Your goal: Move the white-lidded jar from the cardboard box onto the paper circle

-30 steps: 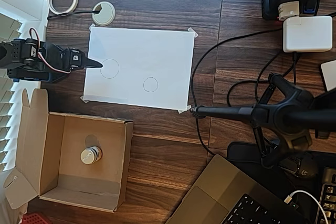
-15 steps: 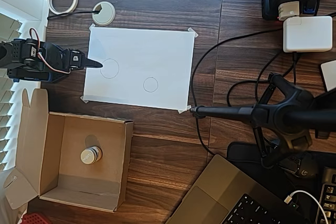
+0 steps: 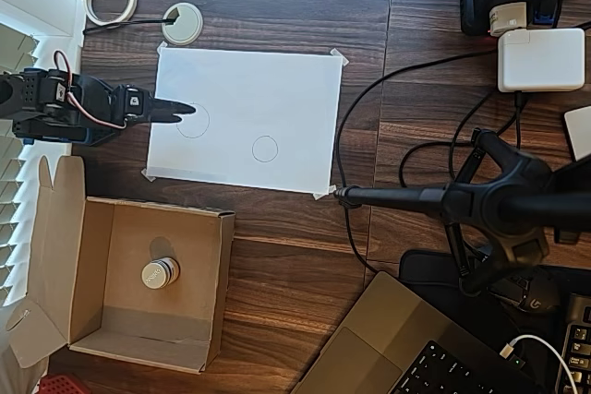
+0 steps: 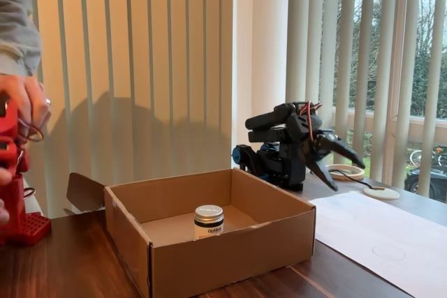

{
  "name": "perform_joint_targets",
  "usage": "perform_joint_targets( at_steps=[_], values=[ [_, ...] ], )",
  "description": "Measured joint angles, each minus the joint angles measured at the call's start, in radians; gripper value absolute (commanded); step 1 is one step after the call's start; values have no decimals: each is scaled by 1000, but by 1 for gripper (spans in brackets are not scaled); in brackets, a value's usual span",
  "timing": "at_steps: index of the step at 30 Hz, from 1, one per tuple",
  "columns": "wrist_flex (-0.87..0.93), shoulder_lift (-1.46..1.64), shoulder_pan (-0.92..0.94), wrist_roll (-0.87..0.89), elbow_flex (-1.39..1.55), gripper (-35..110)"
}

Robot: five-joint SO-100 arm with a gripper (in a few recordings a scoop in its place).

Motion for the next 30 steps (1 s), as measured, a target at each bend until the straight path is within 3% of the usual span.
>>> perform_joint_targets(
  at_steps=[13,21,30],
  values=[
    [8,-721,86,-178,-721,42],
    [-64,-986,336,-543,-902,43],
    [-321,-1253,730,-1075,-979,44]
  ],
)
